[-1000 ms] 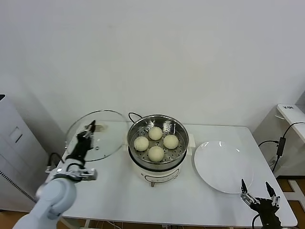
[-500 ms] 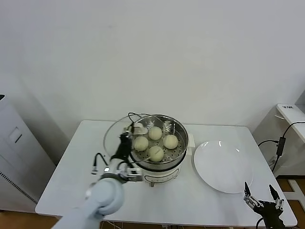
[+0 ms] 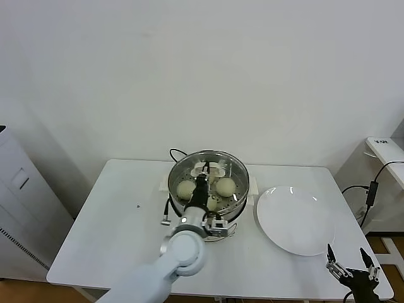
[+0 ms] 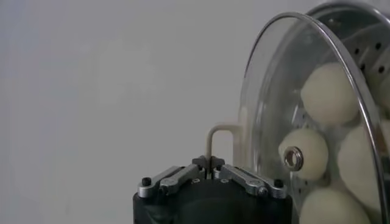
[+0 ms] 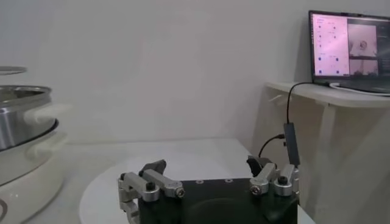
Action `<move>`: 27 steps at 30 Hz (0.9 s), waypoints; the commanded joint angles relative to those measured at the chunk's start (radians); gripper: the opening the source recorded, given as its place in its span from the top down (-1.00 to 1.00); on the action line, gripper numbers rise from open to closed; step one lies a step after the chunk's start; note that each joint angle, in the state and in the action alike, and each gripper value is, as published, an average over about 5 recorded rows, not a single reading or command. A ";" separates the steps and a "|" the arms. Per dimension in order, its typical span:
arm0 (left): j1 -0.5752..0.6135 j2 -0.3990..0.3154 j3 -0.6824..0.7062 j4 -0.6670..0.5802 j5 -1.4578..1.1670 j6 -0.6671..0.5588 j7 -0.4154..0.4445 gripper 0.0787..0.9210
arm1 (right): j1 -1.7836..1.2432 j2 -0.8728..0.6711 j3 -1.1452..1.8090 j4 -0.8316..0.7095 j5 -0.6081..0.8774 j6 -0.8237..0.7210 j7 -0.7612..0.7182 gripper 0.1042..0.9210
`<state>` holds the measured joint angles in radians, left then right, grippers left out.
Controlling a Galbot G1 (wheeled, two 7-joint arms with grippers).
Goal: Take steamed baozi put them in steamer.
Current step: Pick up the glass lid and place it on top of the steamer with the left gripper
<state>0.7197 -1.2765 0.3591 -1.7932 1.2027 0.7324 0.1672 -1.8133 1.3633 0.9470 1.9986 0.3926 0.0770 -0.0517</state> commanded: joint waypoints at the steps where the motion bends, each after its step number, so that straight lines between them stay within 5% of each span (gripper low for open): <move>1: -0.047 -0.059 0.062 0.118 0.036 0.039 -0.020 0.95 | -0.002 0.000 0.012 -0.003 0.008 0.003 -0.005 -0.76; 17: -0.025 -0.038 0.015 0.147 0.037 0.030 -0.061 0.95 | -0.004 0.004 0.012 0.001 0.011 0.015 -0.010 -0.76; 27: 0.045 -0.002 0.012 0.016 -0.135 0.053 -0.103 0.79 | 0.001 0.000 0.007 0.002 0.011 0.018 -0.014 -0.76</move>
<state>0.7192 -1.2996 0.3722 -1.6850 1.2118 0.7366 0.1034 -1.8143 1.3648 0.9557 1.9997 0.4029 0.0940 -0.0642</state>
